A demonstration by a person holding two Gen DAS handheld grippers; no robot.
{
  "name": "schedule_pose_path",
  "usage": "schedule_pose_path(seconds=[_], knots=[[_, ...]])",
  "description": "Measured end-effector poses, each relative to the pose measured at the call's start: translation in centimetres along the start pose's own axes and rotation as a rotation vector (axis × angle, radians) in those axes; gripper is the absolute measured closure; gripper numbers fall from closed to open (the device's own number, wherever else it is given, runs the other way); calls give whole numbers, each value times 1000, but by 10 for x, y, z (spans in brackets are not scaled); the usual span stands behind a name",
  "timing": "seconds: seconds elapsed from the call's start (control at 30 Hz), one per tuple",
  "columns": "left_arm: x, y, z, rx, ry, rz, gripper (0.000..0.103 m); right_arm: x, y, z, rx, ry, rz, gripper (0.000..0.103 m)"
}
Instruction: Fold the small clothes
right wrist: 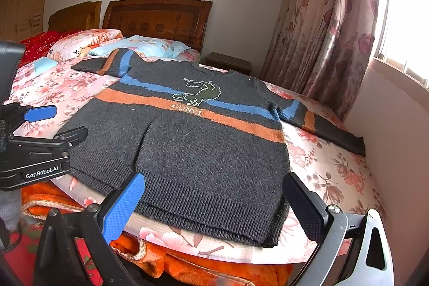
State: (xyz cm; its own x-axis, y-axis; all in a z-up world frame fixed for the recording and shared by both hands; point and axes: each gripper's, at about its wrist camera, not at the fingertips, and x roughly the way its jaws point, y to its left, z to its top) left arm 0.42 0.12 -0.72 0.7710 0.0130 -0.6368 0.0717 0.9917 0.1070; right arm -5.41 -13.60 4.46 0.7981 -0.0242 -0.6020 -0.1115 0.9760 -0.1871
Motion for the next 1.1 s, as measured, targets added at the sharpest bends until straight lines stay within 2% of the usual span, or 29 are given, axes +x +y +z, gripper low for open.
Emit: schedule_pose_path(seconds=[0.47, 0.73, 0.9, 1.03, 1.1], knots=[[9, 1, -3, 5, 39, 5, 28, 5, -1, -4, 6, 10, 2, 0], [27, -6, 9, 1, 88, -40, 28, 17, -4, -5, 7, 37, 7, 0], [62, -19, 43, 24, 111, -72, 28, 34, -17, 2, 22, 55, 27, 0], [110, -35, 83, 15, 177, -154, 28, 62, -63, 11, 164, 109, 53, 0], [137, -47, 105, 2, 209, -195, 28, 77, -101, 11, 279, 138, 42, 0]])
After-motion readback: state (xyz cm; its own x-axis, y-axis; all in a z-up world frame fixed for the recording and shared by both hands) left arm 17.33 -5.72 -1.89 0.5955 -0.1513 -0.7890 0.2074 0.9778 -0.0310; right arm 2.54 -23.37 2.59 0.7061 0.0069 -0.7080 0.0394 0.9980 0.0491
